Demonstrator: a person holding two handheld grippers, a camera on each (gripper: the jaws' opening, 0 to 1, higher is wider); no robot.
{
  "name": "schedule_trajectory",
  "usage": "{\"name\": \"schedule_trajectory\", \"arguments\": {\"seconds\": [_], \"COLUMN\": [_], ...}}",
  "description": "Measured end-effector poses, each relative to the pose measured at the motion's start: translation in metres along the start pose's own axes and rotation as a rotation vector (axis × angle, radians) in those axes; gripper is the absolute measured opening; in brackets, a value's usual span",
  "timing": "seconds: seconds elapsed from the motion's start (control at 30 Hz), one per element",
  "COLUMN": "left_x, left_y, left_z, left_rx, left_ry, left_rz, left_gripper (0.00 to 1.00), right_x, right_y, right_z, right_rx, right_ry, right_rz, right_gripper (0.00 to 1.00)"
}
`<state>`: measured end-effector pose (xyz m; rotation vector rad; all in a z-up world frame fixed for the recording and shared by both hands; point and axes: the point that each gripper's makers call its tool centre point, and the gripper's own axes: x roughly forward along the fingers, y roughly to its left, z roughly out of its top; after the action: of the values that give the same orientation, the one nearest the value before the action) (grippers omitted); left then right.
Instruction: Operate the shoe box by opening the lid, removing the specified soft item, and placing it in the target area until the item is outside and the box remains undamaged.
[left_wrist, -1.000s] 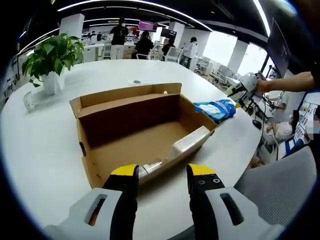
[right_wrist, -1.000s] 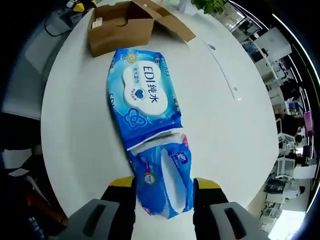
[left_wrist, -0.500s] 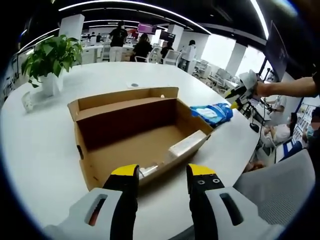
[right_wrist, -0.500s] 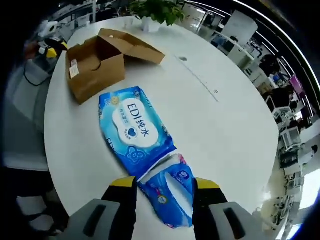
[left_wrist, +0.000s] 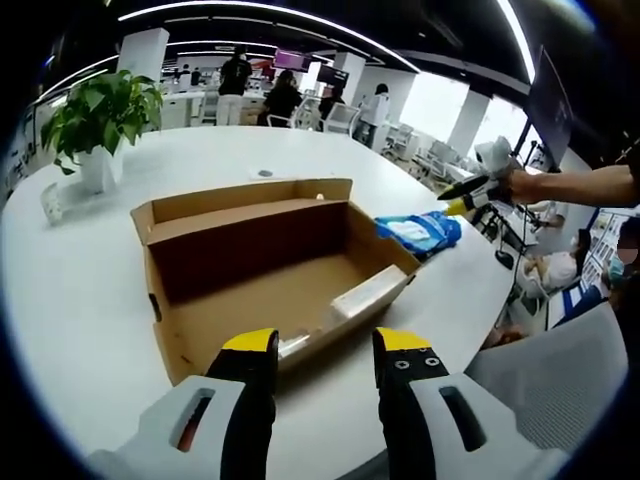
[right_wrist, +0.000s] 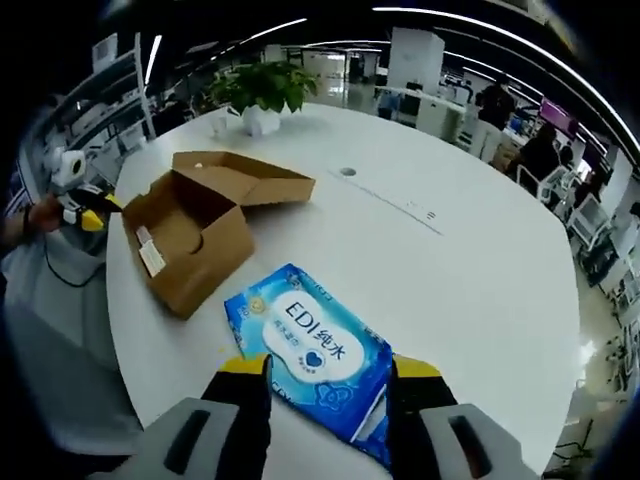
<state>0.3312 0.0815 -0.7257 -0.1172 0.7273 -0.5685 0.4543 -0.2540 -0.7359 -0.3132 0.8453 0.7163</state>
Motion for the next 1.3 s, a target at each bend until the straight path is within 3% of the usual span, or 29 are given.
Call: {"name": "schedule_trajectory", "arguments": {"seconds": [0.63,1.03,1.3], "left_x": [0.002,0.002,0.0], "left_y": [0.001,-0.003,-0.003], "left_z": [0.001,0.005,0.008], "left_rx": [-0.012,-0.017,-0.026], "left_ry": [-0.012,-0.029,-0.04], "left_rz": [-0.017,-0.028,-0.032], "left_gripper": [0.38,0.38,0.38], "right_x": [0.03,0.035,0.046], "right_y": [0.078,0.111,0.132], "right_z": [0.043,0.076,0.084], "right_rx": [-0.031,-0.054,-0.079], "right_ry": [-0.07,-0.124,-0.122], "right_rz": [0.096,0.141,0.173], "right_gripper": [0.46,0.46,0.47]}}
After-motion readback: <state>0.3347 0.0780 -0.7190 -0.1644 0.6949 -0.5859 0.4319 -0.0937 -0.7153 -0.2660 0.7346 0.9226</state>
